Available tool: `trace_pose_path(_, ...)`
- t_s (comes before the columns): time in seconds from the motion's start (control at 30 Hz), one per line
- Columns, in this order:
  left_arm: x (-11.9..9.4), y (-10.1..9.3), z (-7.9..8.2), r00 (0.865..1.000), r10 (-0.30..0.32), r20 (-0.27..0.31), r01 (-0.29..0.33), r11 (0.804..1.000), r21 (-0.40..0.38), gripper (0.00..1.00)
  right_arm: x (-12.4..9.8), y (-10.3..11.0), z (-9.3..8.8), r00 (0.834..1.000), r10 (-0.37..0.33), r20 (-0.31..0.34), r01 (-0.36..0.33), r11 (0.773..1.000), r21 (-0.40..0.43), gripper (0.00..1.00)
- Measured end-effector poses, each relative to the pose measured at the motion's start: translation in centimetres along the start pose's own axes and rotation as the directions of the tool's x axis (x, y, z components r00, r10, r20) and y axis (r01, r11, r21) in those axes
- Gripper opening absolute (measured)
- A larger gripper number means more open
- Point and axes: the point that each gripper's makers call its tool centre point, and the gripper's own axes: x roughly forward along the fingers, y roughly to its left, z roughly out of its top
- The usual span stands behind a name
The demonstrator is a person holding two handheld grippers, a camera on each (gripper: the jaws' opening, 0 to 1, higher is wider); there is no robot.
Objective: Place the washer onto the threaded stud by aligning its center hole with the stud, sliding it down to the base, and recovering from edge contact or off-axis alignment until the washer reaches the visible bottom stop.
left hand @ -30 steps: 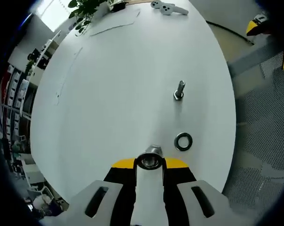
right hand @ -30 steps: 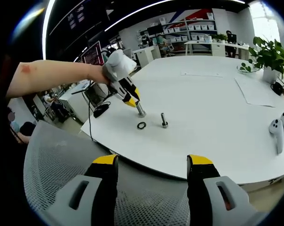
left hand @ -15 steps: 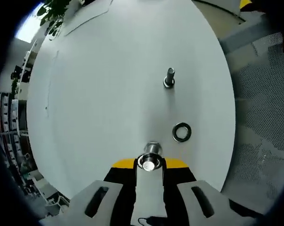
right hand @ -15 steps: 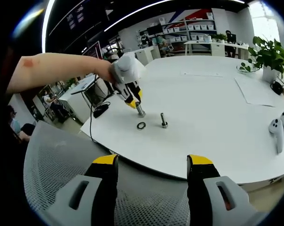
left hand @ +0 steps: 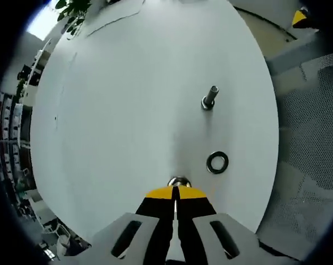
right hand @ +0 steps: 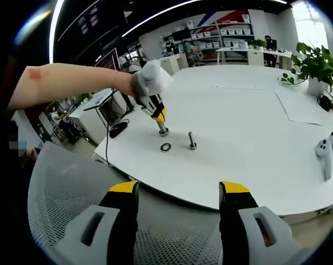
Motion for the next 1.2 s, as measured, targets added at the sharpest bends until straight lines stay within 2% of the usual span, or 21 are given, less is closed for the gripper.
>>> trace_pose_path(0.03,-0.2,0.2,0.3,0.999,0.008,0.035,-0.007,1.000,-0.023,0.00,0.0,0.0,0.0,1.000,0.002,0.001,-0.002,1.000,0.001,0.60)
trace_pose_path(0.23,-1.6,0.1,0.5,0.993,0.010,0.114,0.000,0.996,-0.094,0.00,0.0,0.1,0.0,1.000,0.008,-0.003,-0.008,1.000,-0.005,0.60)
trace_pose_path(0.33,-2.2,-0.6,0.7,0.986,0.002,0.165,0.019,0.991,-0.130,0.00,0.0,0.1,0.0,1.000,0.010,-0.003,-0.010,1.000,-0.006,0.60)
trace_pose_path(0.57,-1.7,-2.7,0.3,0.980,-0.032,0.195,0.059,0.989,-0.133,0.00,0.0,0.1,0.0,1.000,0.010,-0.002,-0.010,1.000,-0.004,0.60)
trace_pose_path(0.6,-1.6,-3.3,0.2,0.979,-0.052,0.195,0.074,0.991,-0.110,0.00,0.0,0.1,0.0,1.000,0.009,-0.002,-0.009,1.000,-0.004,0.60)
trace_pose_path(0.8,-1.0,-4.3,0.3,0.974,-0.046,0.221,0.070,0.992,-0.105,0.01,0.0,0.1,-0.1,1.000,0.006,-0.003,-0.006,1.000,-0.002,0.60)
trace_pose_path(0.87,-0.7,-4.7,0.6,0.971,-0.051,0.232,0.076,0.992,-0.103,0.04,0.0,0.1,-0.1,1.000,0.006,-0.004,-0.006,1.000,-0.002,0.60)
trace_pose_path(0.93,-0.3,-5.4,0.8,0.967,-0.072,0.245,0.091,0.993,-0.069,0.09,0.0,0.1,-0.1,1.000,0.005,-0.005,-0.005,1.000,-0.002,0.60)
trace_pose_path(1.03,0.5,-6.3,0.7,0.970,-0.093,0.223,0.103,0.994,-0.037,0.15,0.0,0.1,-0.1,1.000,0.006,-0.005,-0.006,1.000,-0.002,0.60)
trace_pose_path(1.2,1.5,-6.7,1.0,0.972,-0.076,0.223,0.085,0.996,-0.029,0.25,0.0,0.0,-0.1,1.000,0.004,-0.003,-0.004,1.000,0.000,0.60)
